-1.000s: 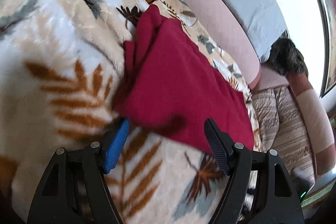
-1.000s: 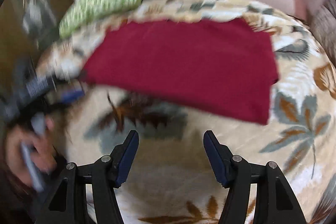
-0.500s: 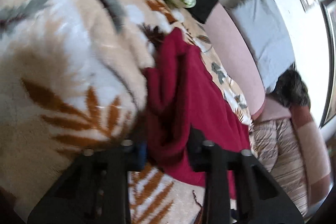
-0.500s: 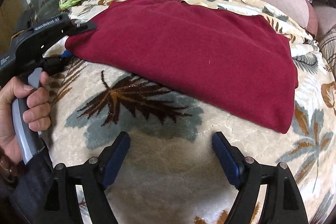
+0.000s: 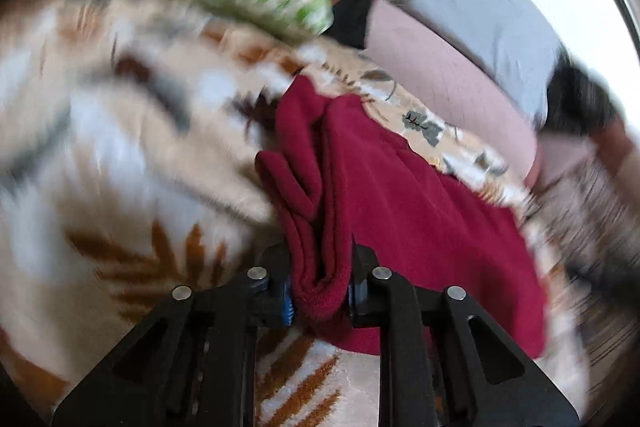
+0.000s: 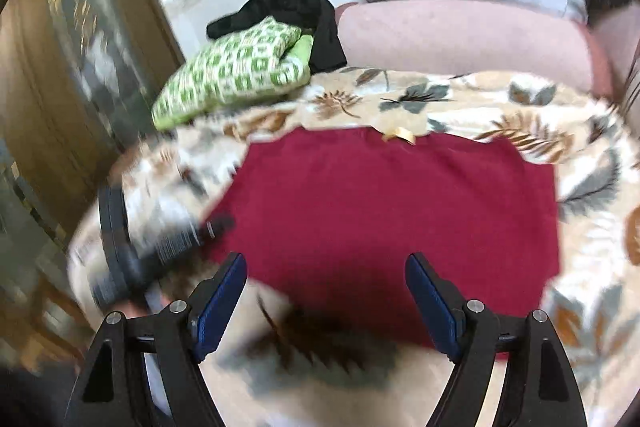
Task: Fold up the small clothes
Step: 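Grasp one side edge of the folded sweater with the left tool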
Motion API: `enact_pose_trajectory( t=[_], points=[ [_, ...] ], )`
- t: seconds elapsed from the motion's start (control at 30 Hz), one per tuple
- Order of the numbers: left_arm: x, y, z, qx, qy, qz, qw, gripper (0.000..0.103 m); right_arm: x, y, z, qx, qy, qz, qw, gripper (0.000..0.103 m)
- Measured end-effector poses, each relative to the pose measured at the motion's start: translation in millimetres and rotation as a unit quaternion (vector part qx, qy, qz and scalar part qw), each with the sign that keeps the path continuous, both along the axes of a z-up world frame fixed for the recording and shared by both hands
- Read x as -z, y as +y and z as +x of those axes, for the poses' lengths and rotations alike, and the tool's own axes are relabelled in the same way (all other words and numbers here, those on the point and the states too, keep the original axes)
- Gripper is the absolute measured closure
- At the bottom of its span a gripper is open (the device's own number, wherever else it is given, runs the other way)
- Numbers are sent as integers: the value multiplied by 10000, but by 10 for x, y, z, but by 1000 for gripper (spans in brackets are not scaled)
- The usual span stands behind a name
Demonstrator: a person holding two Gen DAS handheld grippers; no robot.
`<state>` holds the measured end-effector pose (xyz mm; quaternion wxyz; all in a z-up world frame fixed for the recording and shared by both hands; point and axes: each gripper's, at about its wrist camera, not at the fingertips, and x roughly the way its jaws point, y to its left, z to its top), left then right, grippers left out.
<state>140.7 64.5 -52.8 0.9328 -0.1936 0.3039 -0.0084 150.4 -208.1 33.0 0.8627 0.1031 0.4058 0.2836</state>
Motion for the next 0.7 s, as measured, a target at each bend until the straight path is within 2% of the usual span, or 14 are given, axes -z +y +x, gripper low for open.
enact_pose_trajectory(
  t=[0.1, 0.17, 0.23, 0.3, 0.33, 0.4, 0.5, 0.57, 0.6, 0.63, 0.7],
  points=[
    [-135, -251, -84, 112, -450, 840, 9954, 88, -35, 340, 681, -675, 763, 822, 9914, 23],
    [-181, -391, -146, 292, -693, 1217, 9897, 88, 17, 565, 997, -939, 1130, 1086, 9832, 23],
    [-203, -487, -184, 445, -859, 1453, 9846, 88, 146, 829, 1367, -1165, 1762, 1477, 9662, 23],
    [-205, -559, -214, 585, -980, 1637, 9799, 88, 247, 1042, 1608, -1268, 2147, 1774, 9520, 23],
    [-204, -578, -214, 635, -1010, 1696, 9783, 88, 276, 1153, 1714, -1234, 2222, 1774, 9508, 23],
    [-205, -589, -204, 677, -1022, 1729, 9773, 88, 293, 1291, 1835, -1154, 2204, 1573, 9557, 23],
    [-207, -591, -183, 729, -1026, 1737, 9767, 88, 296, 1483, 1925, -1282, 2210, 960, 9620, 23],
    [-225, -635, -208, 807, -1089, 1801, 9743, 88, 287, 1569, 1930, -1377, 2105, 334, 9673, 24],
    [-235, -665, -221, 846, -1120, 1856, 9725, 88, 309, 1542, 1936, -1366, 2118, 173, 9676, 35],
    [-242, -689, -234, 877, -1149, 1890, 9713, 88, 324, 1518, 1943, -1278, 2151, -36, 9682, 62],
    [-276, -745, -284, 955, -1214, 1928, 9690, 88, 305, 1312, 1942, -948, 2099, -177, 9729, 85]
  ],
)
